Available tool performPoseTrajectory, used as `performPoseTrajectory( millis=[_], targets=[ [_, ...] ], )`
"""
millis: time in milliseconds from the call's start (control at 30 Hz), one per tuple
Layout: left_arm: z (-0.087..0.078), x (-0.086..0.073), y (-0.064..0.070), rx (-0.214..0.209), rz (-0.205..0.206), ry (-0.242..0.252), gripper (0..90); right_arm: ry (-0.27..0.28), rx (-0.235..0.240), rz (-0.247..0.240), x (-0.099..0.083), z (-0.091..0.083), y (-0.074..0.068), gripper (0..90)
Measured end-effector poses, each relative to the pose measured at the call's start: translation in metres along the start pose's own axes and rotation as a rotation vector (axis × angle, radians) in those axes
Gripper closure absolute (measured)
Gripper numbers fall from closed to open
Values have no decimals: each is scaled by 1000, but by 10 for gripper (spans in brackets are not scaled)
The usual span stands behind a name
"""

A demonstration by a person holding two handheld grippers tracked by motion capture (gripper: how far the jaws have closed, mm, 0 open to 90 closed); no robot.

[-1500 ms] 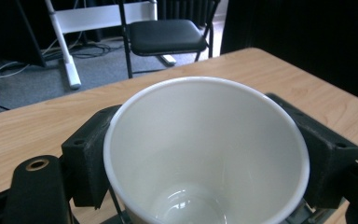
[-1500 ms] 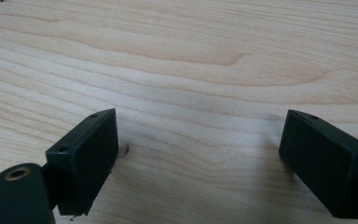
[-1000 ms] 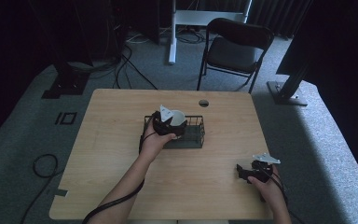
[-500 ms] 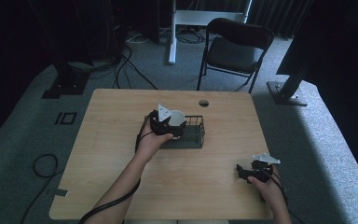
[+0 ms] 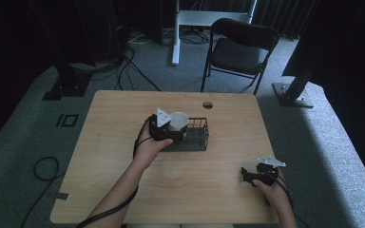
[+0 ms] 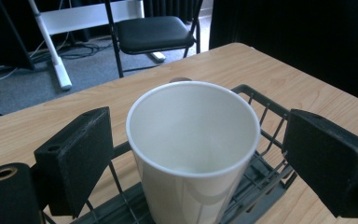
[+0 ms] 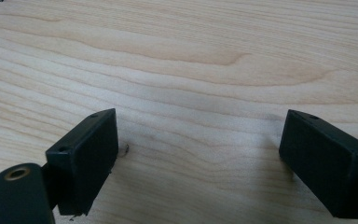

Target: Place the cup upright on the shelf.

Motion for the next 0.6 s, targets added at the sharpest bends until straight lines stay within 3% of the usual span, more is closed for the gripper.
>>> performPoseTrajectory(
  millis=[300, 600],
  targets=[
    [-18, 0, -4, 5, 33, 8, 95, 0, 0, 0, 0, 0, 0, 112],
    [-37, -3, -10, 3, 26, 21, 95, 0, 0, 0, 0, 0, 0, 112]
  ],
)
Point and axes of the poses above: each handheld gripper's, and its own axes: z roughly forward along the jaws, x roughly out of its top, y roughly to its right, the point moved 7 cm from there along z, roughly forward along the jaws, and after that the axes turned 5 degrees about y, right-handed, at the moved point
